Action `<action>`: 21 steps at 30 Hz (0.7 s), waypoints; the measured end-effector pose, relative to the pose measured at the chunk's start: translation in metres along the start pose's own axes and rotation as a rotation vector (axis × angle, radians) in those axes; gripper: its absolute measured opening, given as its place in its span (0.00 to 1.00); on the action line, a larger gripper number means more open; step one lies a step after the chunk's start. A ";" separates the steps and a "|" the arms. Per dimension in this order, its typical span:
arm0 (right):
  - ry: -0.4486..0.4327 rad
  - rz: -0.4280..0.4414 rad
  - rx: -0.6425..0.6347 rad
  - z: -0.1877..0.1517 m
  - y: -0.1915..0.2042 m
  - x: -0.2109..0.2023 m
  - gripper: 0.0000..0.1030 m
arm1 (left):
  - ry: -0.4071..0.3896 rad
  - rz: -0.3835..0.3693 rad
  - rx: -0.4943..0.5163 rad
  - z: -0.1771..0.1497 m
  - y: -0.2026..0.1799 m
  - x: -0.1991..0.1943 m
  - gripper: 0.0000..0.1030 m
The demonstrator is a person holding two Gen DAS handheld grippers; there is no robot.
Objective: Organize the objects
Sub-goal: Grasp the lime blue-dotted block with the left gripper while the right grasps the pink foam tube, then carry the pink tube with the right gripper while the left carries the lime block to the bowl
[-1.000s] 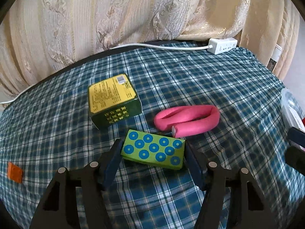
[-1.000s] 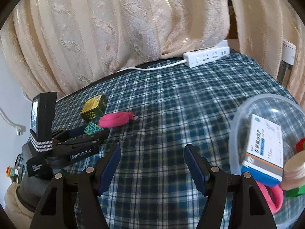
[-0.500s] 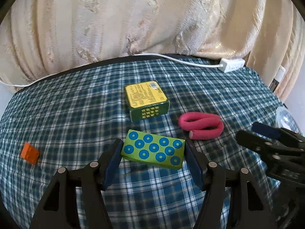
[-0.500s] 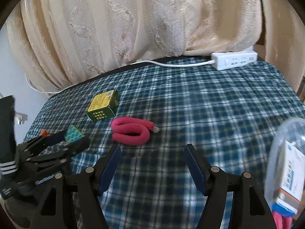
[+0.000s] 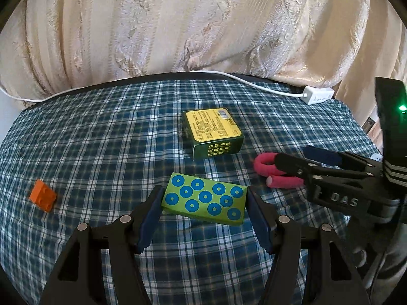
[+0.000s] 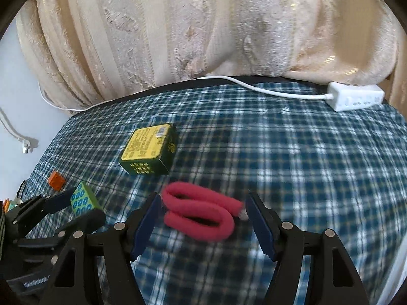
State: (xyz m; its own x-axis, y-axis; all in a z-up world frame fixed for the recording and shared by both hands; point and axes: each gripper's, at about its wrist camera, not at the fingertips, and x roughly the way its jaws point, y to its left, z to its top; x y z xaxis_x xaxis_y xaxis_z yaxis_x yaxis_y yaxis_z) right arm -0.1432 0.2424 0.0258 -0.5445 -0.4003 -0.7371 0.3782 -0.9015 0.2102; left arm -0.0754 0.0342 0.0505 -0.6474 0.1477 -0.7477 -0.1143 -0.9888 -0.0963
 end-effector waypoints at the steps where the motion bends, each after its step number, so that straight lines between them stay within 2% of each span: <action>1: 0.006 0.003 -0.009 0.002 0.001 0.004 0.70 | 0.001 0.001 -0.003 0.000 0.000 0.000 0.63; 9: 0.052 0.060 -0.055 0.003 0.007 0.017 0.70 | 0.016 0.009 -0.022 -0.001 0.004 0.004 0.63; 16: 0.100 0.087 -0.180 -0.021 0.025 0.005 0.70 | 0.008 0.012 -0.044 0.001 0.009 -0.001 0.64; 21: 0.124 0.091 -0.221 -0.036 0.034 -0.001 0.70 | 0.001 0.008 -0.048 0.002 0.009 -0.005 0.64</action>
State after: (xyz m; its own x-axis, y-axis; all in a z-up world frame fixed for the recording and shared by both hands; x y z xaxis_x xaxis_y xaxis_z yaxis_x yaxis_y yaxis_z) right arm -0.1025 0.2180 0.0105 -0.4106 -0.4425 -0.7973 0.5828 -0.7998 0.1437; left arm -0.0753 0.0245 0.0545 -0.6471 0.1402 -0.7494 -0.0733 -0.9898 -0.1219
